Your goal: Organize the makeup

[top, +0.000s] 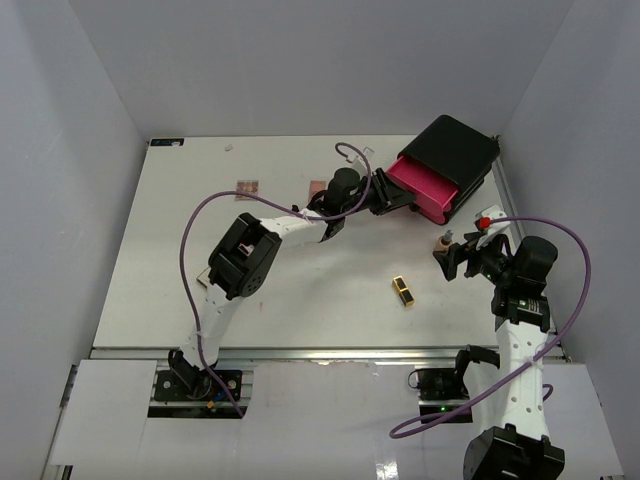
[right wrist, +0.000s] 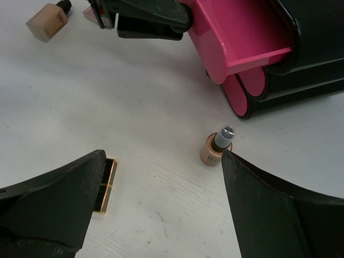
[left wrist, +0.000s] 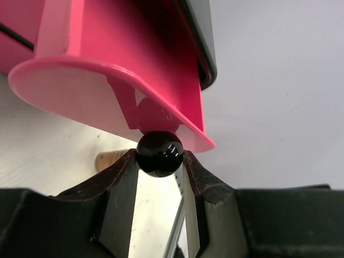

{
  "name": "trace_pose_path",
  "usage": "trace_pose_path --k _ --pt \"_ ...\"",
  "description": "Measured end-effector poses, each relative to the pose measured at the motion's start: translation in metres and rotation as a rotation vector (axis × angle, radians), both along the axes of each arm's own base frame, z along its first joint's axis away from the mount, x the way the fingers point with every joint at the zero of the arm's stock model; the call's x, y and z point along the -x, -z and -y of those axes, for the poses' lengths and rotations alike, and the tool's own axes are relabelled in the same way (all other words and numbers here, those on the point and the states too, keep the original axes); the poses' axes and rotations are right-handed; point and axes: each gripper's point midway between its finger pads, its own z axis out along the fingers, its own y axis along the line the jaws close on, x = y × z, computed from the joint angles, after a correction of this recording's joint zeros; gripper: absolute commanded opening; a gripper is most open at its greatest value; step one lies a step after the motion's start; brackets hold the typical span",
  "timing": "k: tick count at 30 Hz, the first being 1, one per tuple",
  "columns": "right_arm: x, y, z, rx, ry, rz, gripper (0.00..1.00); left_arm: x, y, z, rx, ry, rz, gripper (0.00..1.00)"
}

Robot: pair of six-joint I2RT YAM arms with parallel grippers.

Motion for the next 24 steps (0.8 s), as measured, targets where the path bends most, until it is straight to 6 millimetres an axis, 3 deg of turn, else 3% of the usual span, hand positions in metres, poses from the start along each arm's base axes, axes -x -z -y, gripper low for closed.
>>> trace_pose_path --k 6,11,15,19,24 --pt "-0.001 -0.002 0.002 0.001 0.005 0.009 0.94 0.021 0.001 -0.015 -0.024 0.028 0.014 0.34" --pt "0.000 -0.003 0.002 -0.005 -0.001 0.014 0.93 0.024 0.003 -0.015 -0.024 0.043 0.017 0.71" --pt "0.004 -0.006 -0.005 -0.018 -0.049 0.026 0.90 0.027 0.007 -0.016 -0.036 0.050 0.019 0.93" --pt "0.010 -0.010 -0.016 -0.030 -0.126 0.043 0.90 0.035 0.003 -0.024 -0.051 0.052 0.024 0.98" --pt "0.011 -0.007 -0.020 -0.042 -0.169 0.034 0.91 0.045 -0.021 -0.038 -0.046 0.054 0.066 0.98"
